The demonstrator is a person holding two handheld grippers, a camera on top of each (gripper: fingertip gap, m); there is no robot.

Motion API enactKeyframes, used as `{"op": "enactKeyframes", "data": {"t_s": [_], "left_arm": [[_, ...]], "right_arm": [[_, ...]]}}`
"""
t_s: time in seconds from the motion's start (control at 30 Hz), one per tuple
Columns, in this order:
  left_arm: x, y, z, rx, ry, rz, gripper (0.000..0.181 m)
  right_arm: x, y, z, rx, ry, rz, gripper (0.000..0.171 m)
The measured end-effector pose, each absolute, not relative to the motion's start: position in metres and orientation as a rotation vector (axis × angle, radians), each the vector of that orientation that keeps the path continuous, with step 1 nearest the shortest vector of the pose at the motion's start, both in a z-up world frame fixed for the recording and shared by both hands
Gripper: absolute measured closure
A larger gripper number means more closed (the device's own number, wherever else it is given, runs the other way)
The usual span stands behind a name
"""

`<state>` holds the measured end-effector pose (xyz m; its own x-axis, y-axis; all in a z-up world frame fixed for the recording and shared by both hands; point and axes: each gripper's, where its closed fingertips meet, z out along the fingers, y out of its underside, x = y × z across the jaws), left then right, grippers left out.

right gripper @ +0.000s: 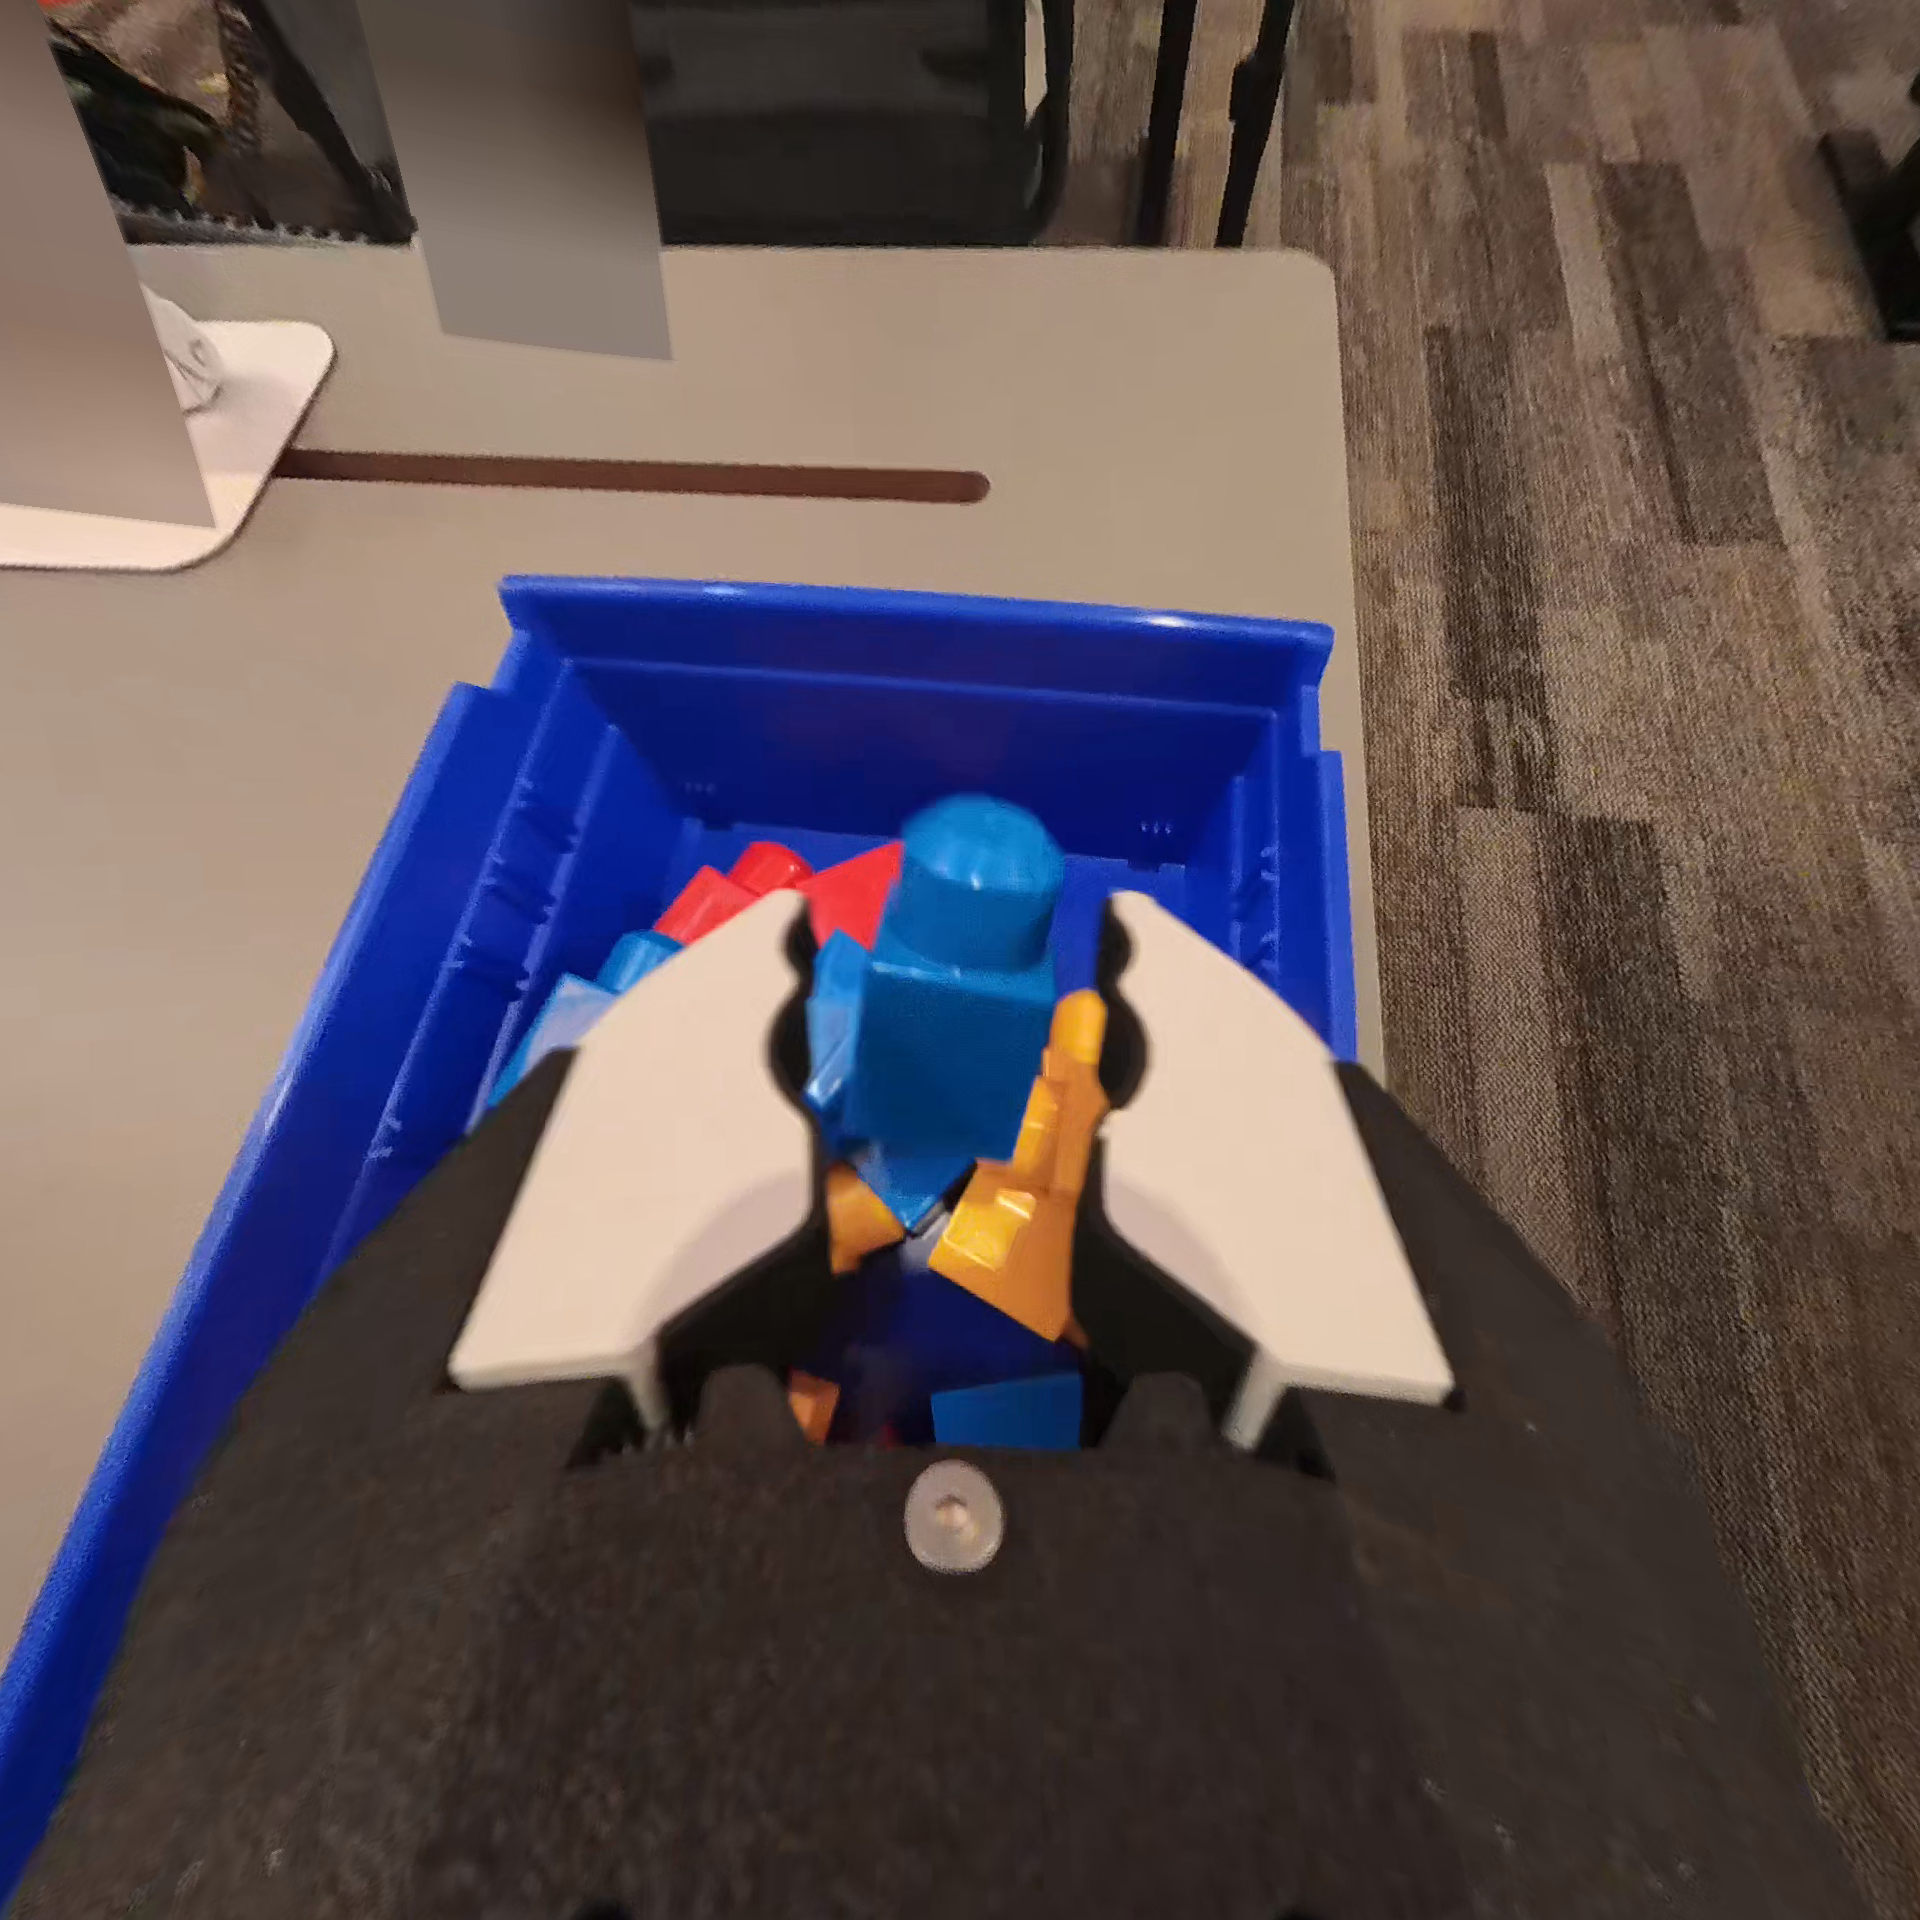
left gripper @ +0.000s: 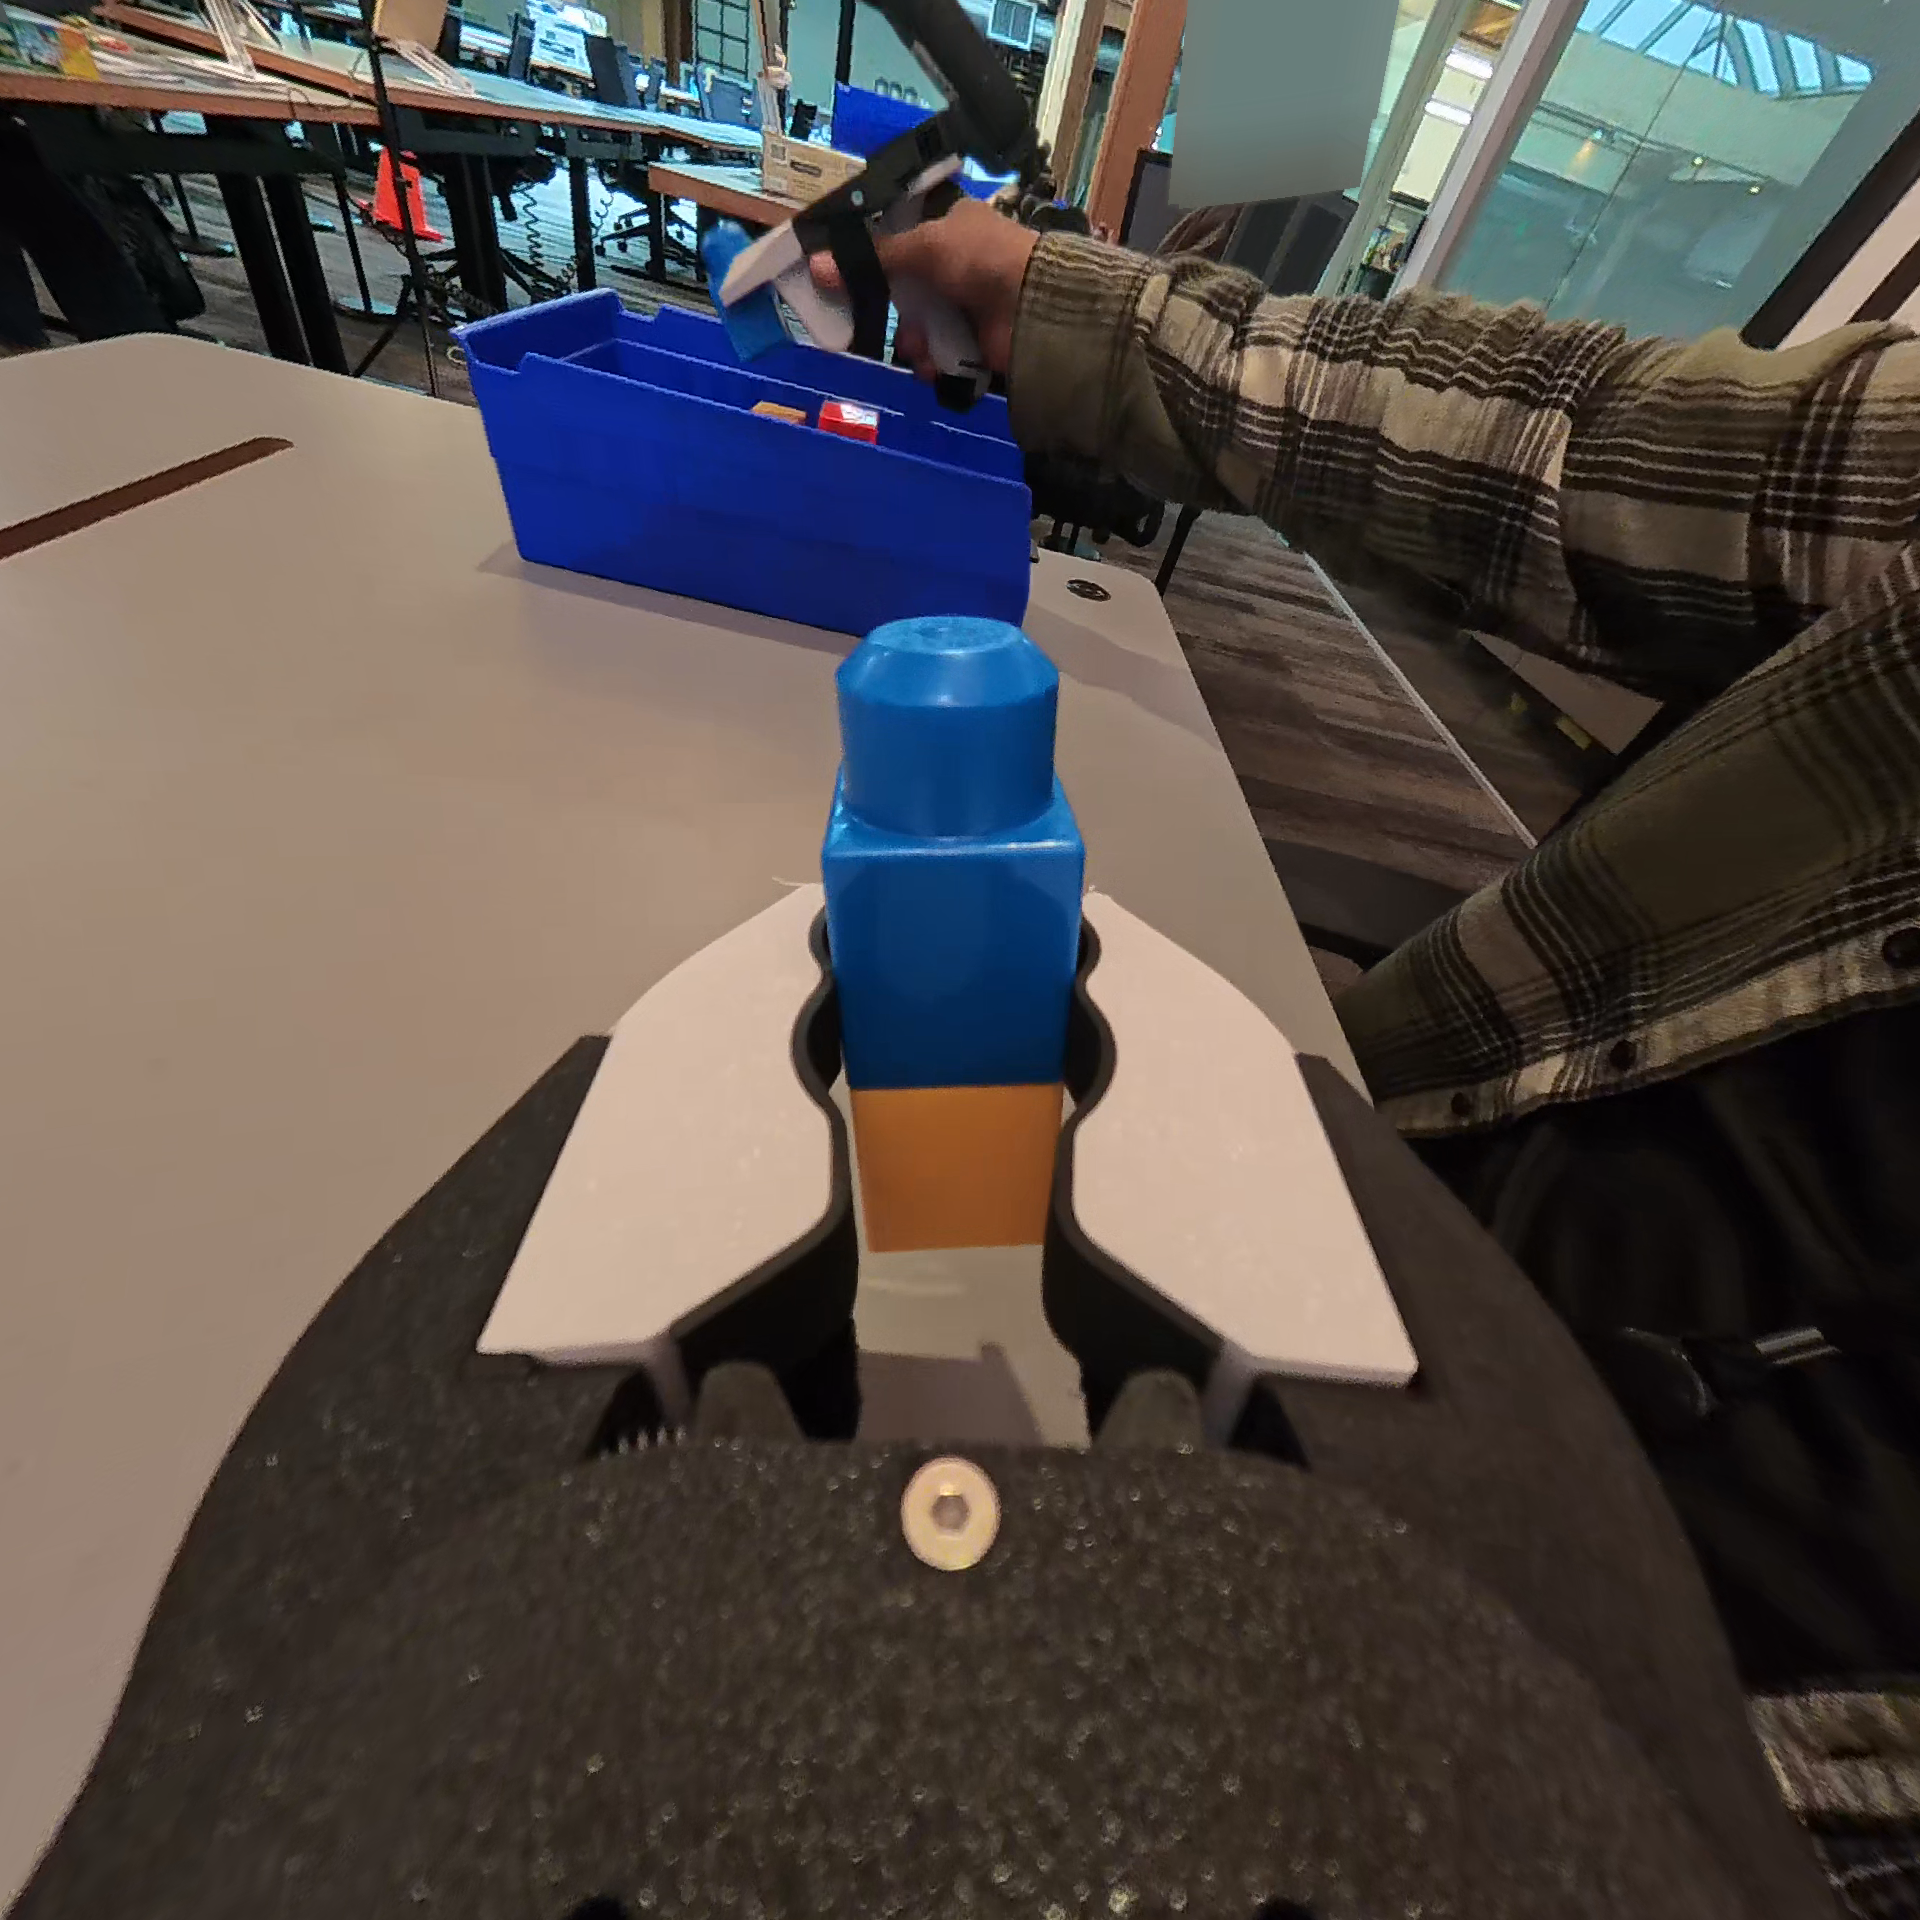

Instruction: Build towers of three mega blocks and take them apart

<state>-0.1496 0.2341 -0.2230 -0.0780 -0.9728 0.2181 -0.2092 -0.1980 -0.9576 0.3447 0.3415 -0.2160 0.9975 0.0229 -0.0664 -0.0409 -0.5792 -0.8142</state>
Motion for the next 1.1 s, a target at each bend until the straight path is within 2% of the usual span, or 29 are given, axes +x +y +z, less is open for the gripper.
{"op": "enactKeyframes", "data": {"t_s": [0.03,0.1,0.2,0.3,0.43,0.57,0.73,0.9,1.1], "left_arm": [[-0.150,0.235,-0.223,-1.470,1.326,-1.340,0.142],[-0.150,0.236,-0.224,-1.479,1.324,-1.337,0.142],[-0.149,0.236,-0.225,-1.486,1.327,-1.340,0.142],[-0.148,0.233,-0.225,-1.479,1.341,-1.333,0.142],[-0.147,0.232,-0.225,-1.475,1.342,-1.328,0.142],[-0.147,0.231,-0.225,-1.466,1.349,-1.333,0.142],[-0.148,0.228,-0.223,-1.453,1.360,-1.340,0.142],[-0.147,0.225,-0.220,-1.433,1.371,-1.338,0.142],[-0.148,0.220,-0.215,-1.406,1.375,-1.401,0.139]], "right_arm": [[0.342,0.342,-0.211,-2.161,0.005,0.092,0.108],[0.324,0.342,-0.194,-2.107,-0.062,0.122,0.102],[0.253,0.337,-0.155,-1.995,-0.274,0.253,0.104],[0.133,0.317,-0.130,-1.861,-0.577,0.476,0.107],[-0.026,0.273,-0.135,-1.727,-0.940,0.761,0.111],[-0.127,0.242,-0.150,-1.606,-1.188,0.891,0.119],[-0.170,0.240,-0.169,-1.620,-1.292,1.005,0.124],[-0.180,0.239,-0.179,-1.648,-1.309,1.112,0.142],[-0.179,0.238,-0.165,-1.605,-1.287,1.133,0.143]]}}
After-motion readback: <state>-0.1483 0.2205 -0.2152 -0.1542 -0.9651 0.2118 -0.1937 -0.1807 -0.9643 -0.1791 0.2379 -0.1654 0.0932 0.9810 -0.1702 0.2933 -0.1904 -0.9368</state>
